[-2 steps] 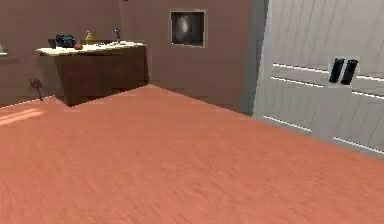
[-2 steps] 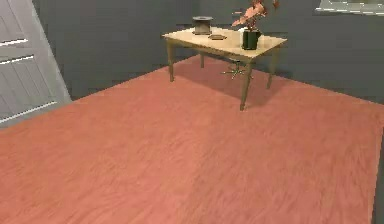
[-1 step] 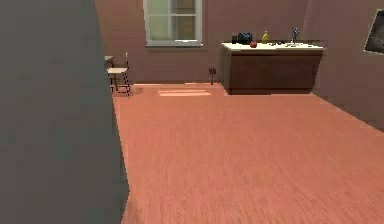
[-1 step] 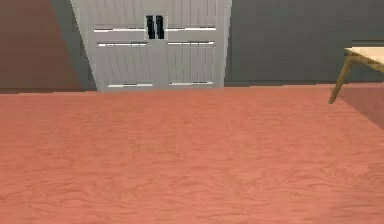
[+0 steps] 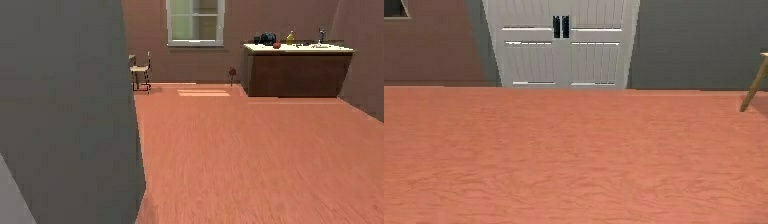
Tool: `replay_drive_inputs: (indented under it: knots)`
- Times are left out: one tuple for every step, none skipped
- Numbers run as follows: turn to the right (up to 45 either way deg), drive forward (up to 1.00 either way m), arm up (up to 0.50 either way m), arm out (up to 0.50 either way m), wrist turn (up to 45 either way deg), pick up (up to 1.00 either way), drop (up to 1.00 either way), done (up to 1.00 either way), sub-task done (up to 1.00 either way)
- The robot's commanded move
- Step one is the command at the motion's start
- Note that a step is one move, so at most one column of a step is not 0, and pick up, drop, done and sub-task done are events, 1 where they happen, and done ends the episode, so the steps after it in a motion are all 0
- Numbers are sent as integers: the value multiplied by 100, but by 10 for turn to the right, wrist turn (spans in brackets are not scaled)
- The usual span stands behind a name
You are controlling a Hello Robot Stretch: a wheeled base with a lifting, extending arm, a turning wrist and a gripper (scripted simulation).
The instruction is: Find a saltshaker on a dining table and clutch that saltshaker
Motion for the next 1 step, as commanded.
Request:
replay_drive_inputs:
  knots:
    - [0, 100, 0, 0, 0, 0, 0, 0, 0]
